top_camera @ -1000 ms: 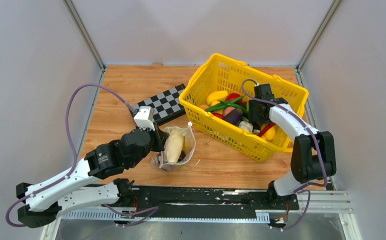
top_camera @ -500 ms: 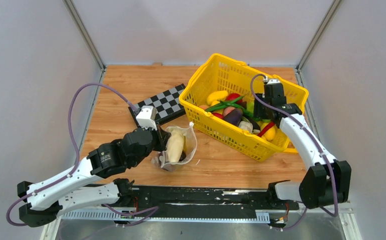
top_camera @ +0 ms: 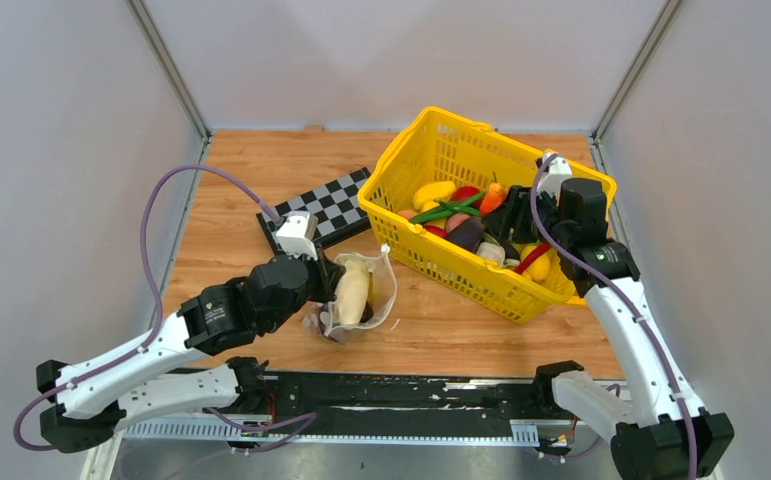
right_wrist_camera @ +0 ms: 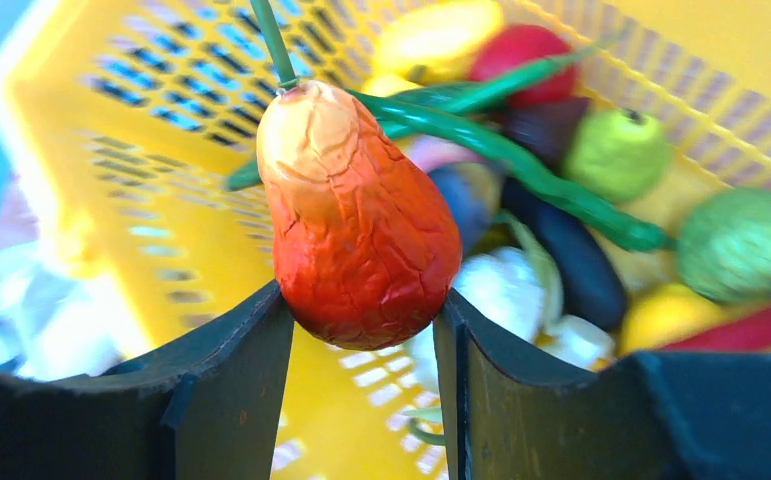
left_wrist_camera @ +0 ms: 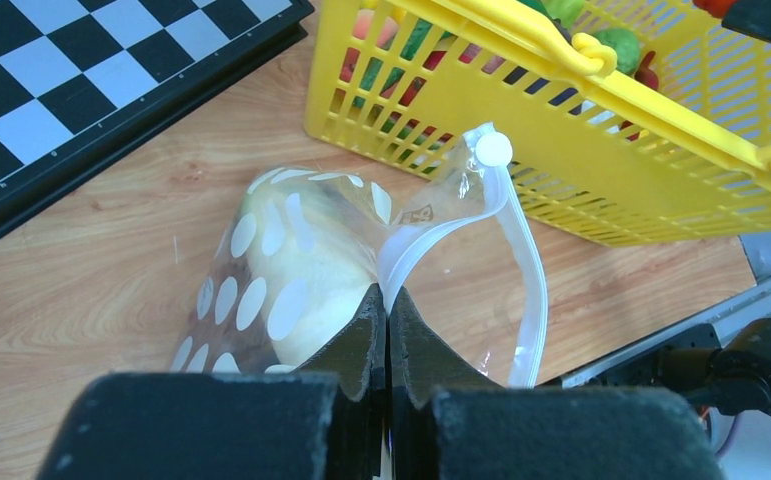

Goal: Place the food in the zip-top bag and seal the zipper
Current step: Place the fake fruit in the zipper food storage bag.

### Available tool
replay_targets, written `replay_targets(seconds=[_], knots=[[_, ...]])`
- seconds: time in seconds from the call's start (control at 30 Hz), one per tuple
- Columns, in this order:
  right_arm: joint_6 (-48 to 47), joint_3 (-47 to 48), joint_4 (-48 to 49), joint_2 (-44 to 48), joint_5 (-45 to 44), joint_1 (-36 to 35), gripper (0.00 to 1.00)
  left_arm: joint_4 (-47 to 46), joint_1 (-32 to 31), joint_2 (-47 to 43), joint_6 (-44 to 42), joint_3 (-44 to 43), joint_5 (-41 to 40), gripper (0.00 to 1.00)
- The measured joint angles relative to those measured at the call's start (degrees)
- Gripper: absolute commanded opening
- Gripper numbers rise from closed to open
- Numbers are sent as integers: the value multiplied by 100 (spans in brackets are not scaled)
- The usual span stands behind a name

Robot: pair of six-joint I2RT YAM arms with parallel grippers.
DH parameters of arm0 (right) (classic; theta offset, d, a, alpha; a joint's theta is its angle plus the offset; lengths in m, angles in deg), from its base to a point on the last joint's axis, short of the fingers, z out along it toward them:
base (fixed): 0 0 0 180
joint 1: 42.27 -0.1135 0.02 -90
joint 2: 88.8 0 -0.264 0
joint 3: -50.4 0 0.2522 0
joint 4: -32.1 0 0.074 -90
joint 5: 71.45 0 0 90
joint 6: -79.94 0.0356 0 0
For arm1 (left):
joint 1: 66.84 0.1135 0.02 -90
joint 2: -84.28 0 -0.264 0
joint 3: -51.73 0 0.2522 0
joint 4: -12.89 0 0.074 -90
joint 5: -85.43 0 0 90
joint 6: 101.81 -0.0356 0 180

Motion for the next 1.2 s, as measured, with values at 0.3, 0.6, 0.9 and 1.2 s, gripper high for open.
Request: replay_targets(seconds=[0.3,0.6,0.9,1.2], knots=[[647,-129,896,352,2389,-96,38,-63,0,33,0,0,120,0],[380,-17,848,299,3193,-1104,38,-151,0,122,0,0,190,0],[-417,431,374,-138,3062,-2540,38,-166,0,146,2,0,232,0],[-1023,728,-291,-962,2245,-3536,40,-184,0,140,2,0,236,0]])
